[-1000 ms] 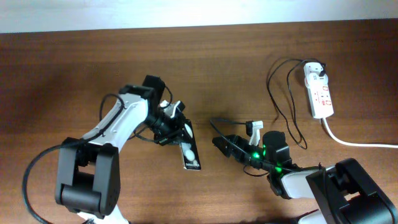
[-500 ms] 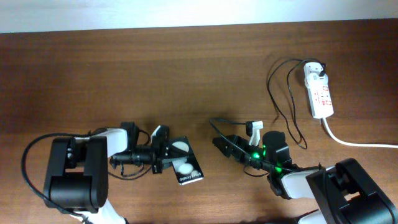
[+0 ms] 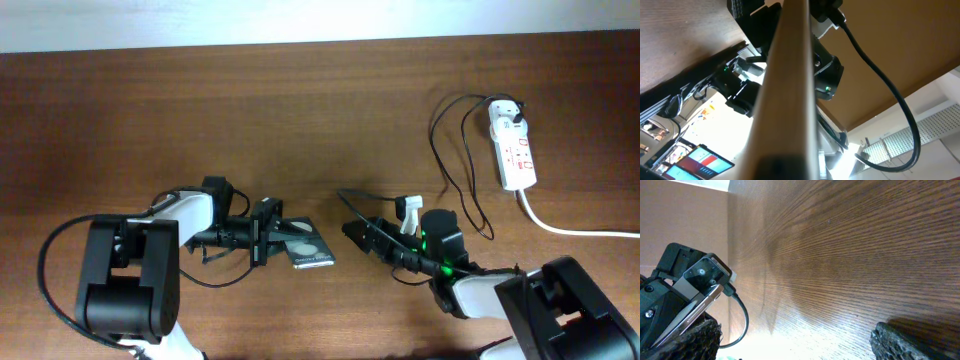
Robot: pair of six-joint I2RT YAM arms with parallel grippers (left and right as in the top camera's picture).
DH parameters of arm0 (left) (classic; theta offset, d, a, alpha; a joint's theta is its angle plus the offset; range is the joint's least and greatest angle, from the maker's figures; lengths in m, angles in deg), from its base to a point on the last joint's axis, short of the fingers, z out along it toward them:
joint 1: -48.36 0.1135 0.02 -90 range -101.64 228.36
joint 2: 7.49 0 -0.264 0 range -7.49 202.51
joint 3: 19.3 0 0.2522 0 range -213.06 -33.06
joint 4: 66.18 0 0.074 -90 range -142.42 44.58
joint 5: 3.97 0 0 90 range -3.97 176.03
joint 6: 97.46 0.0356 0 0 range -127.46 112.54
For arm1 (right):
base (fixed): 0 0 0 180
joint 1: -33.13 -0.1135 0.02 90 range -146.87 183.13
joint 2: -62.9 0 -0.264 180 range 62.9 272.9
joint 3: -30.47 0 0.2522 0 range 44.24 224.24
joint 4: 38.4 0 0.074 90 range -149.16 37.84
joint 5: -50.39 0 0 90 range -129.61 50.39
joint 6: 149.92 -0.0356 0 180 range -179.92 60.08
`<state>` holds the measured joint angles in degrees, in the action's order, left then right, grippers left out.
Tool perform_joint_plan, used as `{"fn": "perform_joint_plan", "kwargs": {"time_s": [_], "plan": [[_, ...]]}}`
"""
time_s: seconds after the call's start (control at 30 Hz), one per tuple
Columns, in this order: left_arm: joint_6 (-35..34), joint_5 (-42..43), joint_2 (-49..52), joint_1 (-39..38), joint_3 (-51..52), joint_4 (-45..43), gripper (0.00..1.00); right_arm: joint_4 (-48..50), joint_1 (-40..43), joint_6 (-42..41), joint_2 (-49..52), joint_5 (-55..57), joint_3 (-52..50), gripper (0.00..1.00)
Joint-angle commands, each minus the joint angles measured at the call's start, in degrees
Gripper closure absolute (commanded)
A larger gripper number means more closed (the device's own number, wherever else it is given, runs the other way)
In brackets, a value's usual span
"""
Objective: Plug charger to phone and switch on socket
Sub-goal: 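Move the right gripper to the power strip and grasp the black cable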
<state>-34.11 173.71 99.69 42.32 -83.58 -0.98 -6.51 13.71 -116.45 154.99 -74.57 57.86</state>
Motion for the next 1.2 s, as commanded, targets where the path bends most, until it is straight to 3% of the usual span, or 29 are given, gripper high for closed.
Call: {"fn": "perform_joint_plan", "kwargs": {"time_s": [0.0, 0.07, 0.13, 0.2, 0.27, 0.3, 0.43, 0.5, 0.6, 0.67, 0.8, 0.87, 1.0, 1.07, 1.17], "plan": [[-0.28, 2.51, -0.42, 0.09, -0.74, 0.24, 1.00, 1.42, 0.42, 0.70, 0.81, 2.19, -0.94, 0.01], [-0.28, 2.51, -0.42, 0.09, -0.74, 0.24, 1.00, 13.22, 0.44, -6.93, 0.81, -0.74, -0.94, 0.01], [-0.28, 2.51, -0.42, 0.09, -0.74, 0.24, 1.00, 23.76, 0.42, -0.79, 0.81, -10.21, -0.94, 0.01], [-0.28, 2.51, -0.42, 0.09, -0.74, 0.24, 1.00, 28.55, 0.44, 2.47, 0.42, -10.45, -0.76, 0.01], [-0.28, 2.51, -0.42, 0.09, -0.74, 0.24, 1.00, 26.43, 0.44, 6.21, -2.10, -6.21, 0.72, 0.01], [-0.28, 2.51, -0.42, 0.07, -0.74, 0.24, 1.00, 20.59, 0.44, 8.48, -3.82, -2.82, 2.75, 0.01], [-0.02, 1.33, -0.42, 0.07, -0.74, 0.00, 1.00, -20.09, 0.44, 22.29, -10.21, 2.95, 21.07, 0.01], [-0.02, -0.50, -0.42, 0.09, -0.74, -0.02, 1.00, -51.17, 0.42, 29.79, -13.11, 19.56, 37.81, 0.01], [-0.02, -0.48, -0.42, 0.09, -0.74, -0.22, 1.00, -81.37, 0.33, 32.33, -12.98, 41.70, 60.41, 0.01], [-0.02, -0.48, -0.42, 0.09, -0.74, -0.42, 1.00, -84.11, 0.31, 32.30, -13.00, 42.51, 67.60, 0.01], [-0.02, -0.48, -0.42, 0.09, -0.74, -0.42, 1.00, -79.80, 0.42, 32.28, -9.92, 51.06, 68.57, 0.01], [-0.02, -0.50, -0.42, 0.09, -0.74, -0.42, 1.00, -81.48, 0.44, 32.28, -4.33, 57.48, 70.29, 0.01], [-0.04, -0.48, -0.42, 0.09, -0.74, -0.39, 1.00, -88.35, 2.62, 27.85, 15.74, 58.75, 83.67, 0.03], [-0.04, -0.48, -0.42, 0.09, -0.74, -0.39, 1.00, -86.25, 5.92, 19.21, 24.26, 59.41, 85.61, 0.06], [-0.04, -0.48, -0.42, 0.09, -0.74, -0.39, 1.00, -80.65, 9.44, 17.90, 31.69, 57.94, 85.59, 0.07]]}}
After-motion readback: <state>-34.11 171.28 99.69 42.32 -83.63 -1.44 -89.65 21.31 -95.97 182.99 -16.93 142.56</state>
